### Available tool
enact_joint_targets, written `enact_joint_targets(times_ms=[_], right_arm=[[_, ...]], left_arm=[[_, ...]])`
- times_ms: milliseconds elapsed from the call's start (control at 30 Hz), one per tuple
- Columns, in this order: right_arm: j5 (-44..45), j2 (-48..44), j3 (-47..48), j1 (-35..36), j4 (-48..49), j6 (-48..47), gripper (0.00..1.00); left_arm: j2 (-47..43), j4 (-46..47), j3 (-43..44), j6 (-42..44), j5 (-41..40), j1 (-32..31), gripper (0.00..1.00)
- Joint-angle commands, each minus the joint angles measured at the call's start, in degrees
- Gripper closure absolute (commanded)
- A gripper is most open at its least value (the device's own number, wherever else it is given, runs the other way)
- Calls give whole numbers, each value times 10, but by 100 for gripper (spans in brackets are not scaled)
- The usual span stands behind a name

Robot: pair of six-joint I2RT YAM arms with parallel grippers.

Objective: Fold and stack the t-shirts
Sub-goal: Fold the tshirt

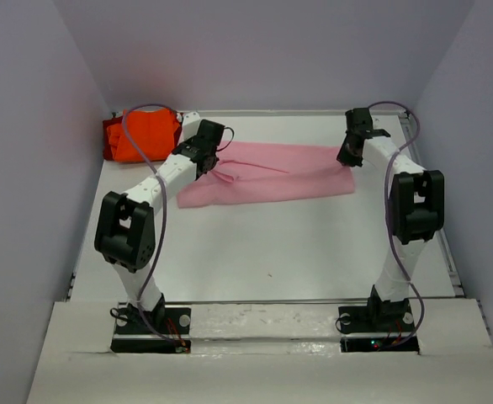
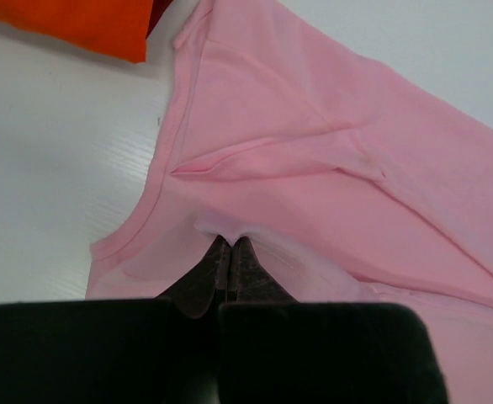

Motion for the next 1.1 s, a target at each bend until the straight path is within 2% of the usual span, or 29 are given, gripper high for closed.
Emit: enact_joint_targets(times_ms=[0, 233, 533, 900, 933, 967, 1000, 1067], right_arm=[[-1, 15, 46, -5, 20, -9, 100], [-3, 59, 92, -10, 14, -13, 100], [-6, 106, 126, -20, 13, -12, 100], [-27, 143, 176, -20, 24, -12, 100], [-30, 146, 179, -20, 24, -15, 96], [-40, 149, 181, -20, 24, -19, 88], [-44, 151, 181, -20, 23, -24, 71], [-41, 140, 163, -20, 32, -24, 56]], left_arm=[[25, -24, 74, 36, -18, 7, 100], [70, -44, 143, 53, -18, 26, 100], [104, -32, 127, 51, 5, 78, 100], [158, -5, 168, 34, 27, 83, 100], [163, -6, 180, 34, 33, 82, 100], [170, -7, 187, 33, 33, 83, 100], [172, -3, 198, 33, 29, 83, 100], [181, -2, 211, 44, 35, 82, 100]])
